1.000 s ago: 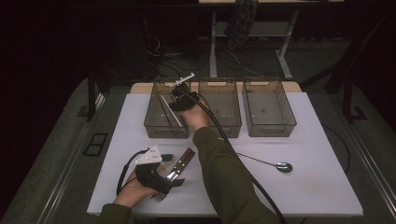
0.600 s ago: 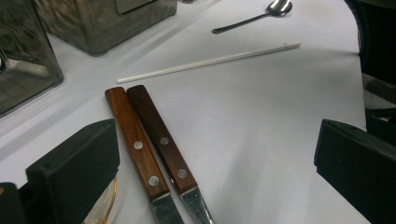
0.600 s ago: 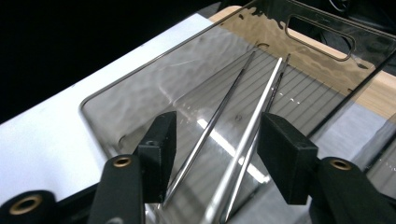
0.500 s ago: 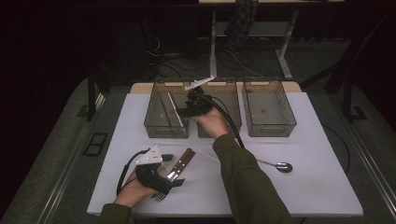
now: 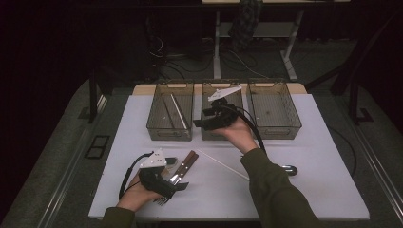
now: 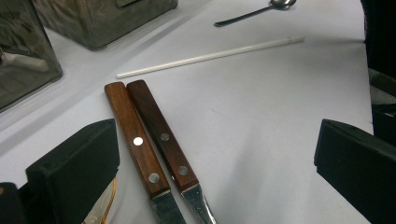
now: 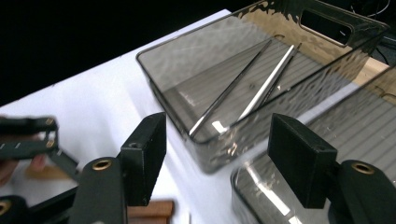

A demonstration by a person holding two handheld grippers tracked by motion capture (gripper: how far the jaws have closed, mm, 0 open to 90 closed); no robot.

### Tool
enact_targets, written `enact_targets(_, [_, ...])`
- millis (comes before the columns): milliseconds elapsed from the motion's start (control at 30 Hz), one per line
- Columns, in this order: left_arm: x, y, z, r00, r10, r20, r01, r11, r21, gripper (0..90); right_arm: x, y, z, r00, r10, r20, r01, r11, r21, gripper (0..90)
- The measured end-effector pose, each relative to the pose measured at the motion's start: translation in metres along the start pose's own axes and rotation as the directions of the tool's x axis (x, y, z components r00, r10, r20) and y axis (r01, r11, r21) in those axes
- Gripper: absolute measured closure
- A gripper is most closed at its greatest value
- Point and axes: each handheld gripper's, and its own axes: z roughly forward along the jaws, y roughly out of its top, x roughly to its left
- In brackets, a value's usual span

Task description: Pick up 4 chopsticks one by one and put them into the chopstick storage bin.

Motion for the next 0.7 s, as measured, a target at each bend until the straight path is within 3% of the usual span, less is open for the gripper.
enact_targets(300, [0.0,0.0,0.001,1.0,-0.002,-0.003,0.002,1.0,0.001,0.0,0.001,-0.024,-0.026,0.9993,-0.036,0.006,0.035,0.999,0.001,36.2])
enact_targets(700, [0.0,0.0,0.0,1.0,-0.002,-0.004,0.002,1.0,-0.005,0.0,0.0,-0.066,-0.051,0.9997,-0.026,0.003,0.026,1.0,0.013,34.8])
